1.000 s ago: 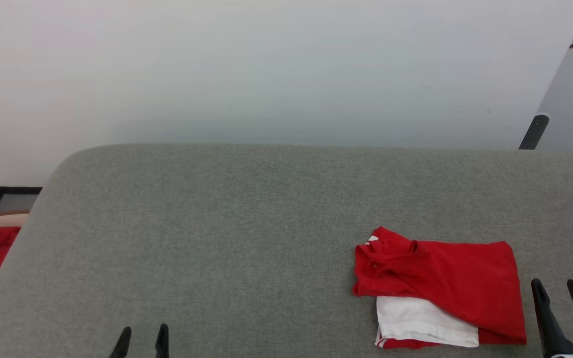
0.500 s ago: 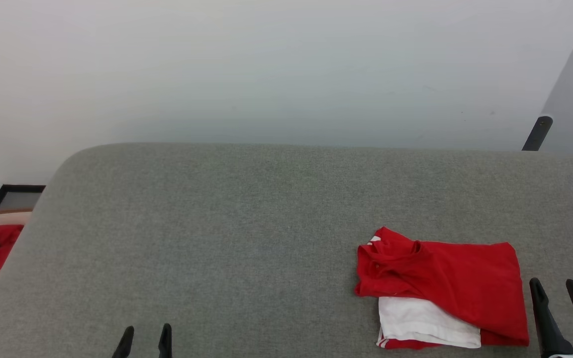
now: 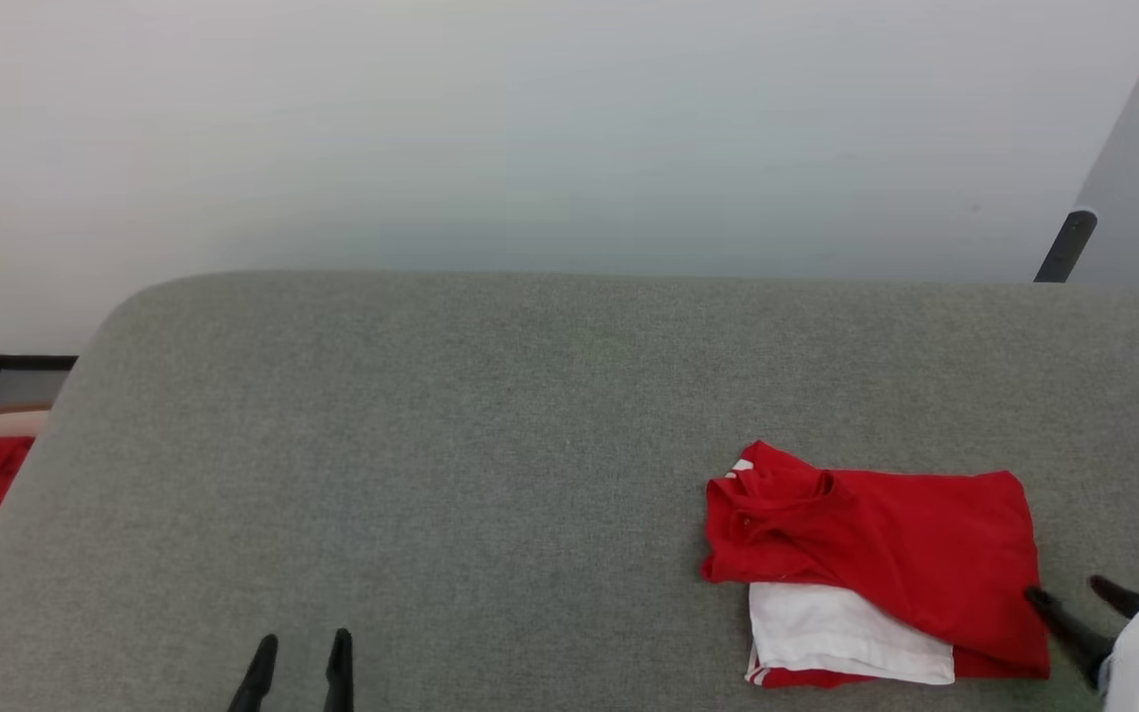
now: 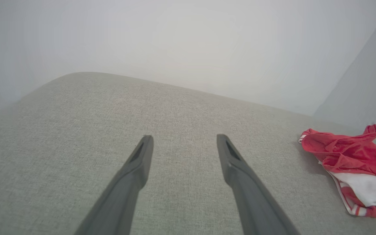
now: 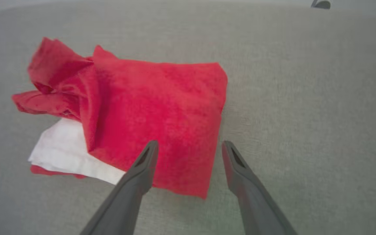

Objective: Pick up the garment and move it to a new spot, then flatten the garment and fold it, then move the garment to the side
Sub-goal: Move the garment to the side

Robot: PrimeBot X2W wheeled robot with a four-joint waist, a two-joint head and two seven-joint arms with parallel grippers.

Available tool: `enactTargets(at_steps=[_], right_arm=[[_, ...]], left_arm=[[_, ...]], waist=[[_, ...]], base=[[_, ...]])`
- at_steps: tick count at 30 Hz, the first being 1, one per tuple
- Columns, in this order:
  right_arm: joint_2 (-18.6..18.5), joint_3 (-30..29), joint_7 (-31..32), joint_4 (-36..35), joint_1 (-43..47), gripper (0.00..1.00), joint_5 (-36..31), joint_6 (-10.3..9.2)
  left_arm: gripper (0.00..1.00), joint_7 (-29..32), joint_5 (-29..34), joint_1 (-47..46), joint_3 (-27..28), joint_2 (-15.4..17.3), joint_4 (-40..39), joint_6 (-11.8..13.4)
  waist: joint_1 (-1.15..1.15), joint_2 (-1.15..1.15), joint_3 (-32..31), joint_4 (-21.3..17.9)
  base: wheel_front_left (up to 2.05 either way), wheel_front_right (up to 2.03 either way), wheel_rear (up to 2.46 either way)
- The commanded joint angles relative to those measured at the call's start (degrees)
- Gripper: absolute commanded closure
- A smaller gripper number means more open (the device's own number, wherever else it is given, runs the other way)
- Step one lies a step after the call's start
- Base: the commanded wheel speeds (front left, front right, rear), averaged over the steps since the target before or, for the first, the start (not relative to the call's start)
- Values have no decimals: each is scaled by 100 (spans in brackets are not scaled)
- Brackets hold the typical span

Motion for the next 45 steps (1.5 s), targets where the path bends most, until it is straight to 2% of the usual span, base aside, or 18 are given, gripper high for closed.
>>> enactTargets(at_steps=[1,5,11,18,26,27,28,29,37,45], right_arm=[[-93,-2,313,68,-183,0,169,-8],[-355,-37,1376,291,-602,0,682,-6],[-403,-156,2163,731,-1187,0,962,-6],[-328,40,2343,1231,-1590,0,834,-6],[-160,388,2092,1838,-1550,0,741,-9],[-120,397,2022,1898,-1537,38,766,-9],[-88,441,1962,1929,-1523,65,794,-9],[-55,461,1869,1952,-1522,100,824,-9],[-184,293,800,1785,-1600,100,961,-10],[-519,-82,58,1413,-1600,100,1086,-9]], left_arm=[[0,0,-14,-98,-21,15,7,-16],[0,0,-27,-241,-97,34,25,-16],[0,0,-22,-557,-185,17,7,-16],[0,0,-13,-940,-319,-19,35,-16],[0,0,8,-1261,-444,-82,159,-16],[0,0,7,-1279,-440,-88,177,-16],[0,0,3,-1288,-435,-92,192,-16],[0,0,-4,-1295,-432,-96,207,-16],[0,0,-42,-1255,-465,-40,151,-16],[0,0,-41,-1397,-687,67,-55,-16]], waist=[[0,0,39,16],[0,0,157,93],[0,0,541,228],[0,0,1008,368],[0,0,1258,480],[0,0,1255,474],[0,0,1244,463],[0,0,1225,443],[0,0,987,51],[0,0,1008,-718]], base=[[0,0,0],[0,0,0],[0,0,0],[0,0,0],[0,0,0],[0,0,0],[0,0,0],[0,0,0],[0,0,0],[0,0,0]])
